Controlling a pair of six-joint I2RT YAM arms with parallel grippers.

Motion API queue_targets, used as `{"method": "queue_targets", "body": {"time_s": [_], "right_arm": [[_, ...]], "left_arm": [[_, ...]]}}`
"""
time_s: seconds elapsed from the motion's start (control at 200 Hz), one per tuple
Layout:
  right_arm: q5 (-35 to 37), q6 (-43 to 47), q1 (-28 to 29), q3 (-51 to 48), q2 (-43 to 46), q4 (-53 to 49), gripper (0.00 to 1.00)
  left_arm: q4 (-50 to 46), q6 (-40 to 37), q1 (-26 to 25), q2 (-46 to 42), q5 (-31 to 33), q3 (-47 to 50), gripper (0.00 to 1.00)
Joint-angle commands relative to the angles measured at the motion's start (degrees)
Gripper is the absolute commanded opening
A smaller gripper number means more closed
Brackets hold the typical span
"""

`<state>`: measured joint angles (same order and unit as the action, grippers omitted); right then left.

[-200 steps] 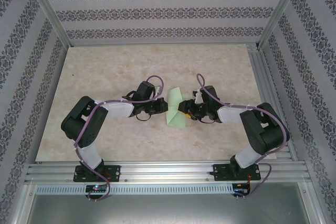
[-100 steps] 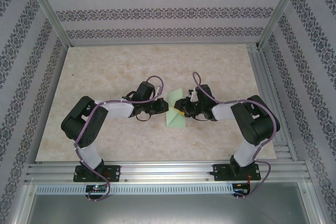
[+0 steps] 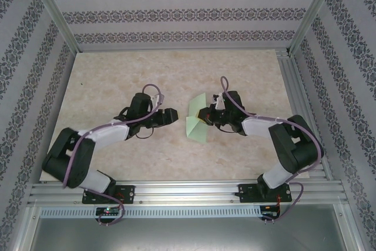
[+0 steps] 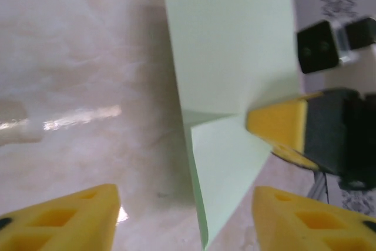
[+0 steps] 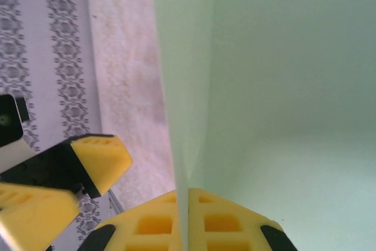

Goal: Fold a paper plane with a square sheet of paper (fold left side to right side)
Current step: Turn over the paper at the center of the table.

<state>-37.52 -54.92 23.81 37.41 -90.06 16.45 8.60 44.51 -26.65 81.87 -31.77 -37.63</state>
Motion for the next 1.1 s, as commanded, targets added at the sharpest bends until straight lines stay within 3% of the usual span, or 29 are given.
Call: {"method": "queue_targets", "body": {"time_s": [0.0,0.2,0.46,0.619,0.949,1.099], "right_arm": [[-2.3,2.3,-2.5,1.8,5.8,0.6,0.01],[-3.9,0.2,-4.0,6.1,14.8,-0.5,0.03],[-4.6,-2.8,-0.4,11.3,18.8,0.4,0.04],[-5.1,-3.7,1.8,12.6,18.7,1.6,0.05],[-5.4,-5.6,2.3,12.6,19.5,4.2,0.06],[-5.5,-5.8,1.7,12.5,19.6,4.1,0.07]], "left_arm": [[5.4,3.6,0.3,-5.7,-4.9,0.4,0.73],[15.8,15.2,-0.5,-11.0,-8.1,2.2,0.96],[29.8,24.0,-3.9,-8.5,-10.5,-0.7,0.98],[33.4,25.2,-6.7,-7.4,-11.6,-3.6,0.88],[33.4,24.8,-8.3,-6.4,-11.2,-5.0,0.46],[34.0,25.1,-8.4,-5.5,-10.7,-4.4,0.34]]}}
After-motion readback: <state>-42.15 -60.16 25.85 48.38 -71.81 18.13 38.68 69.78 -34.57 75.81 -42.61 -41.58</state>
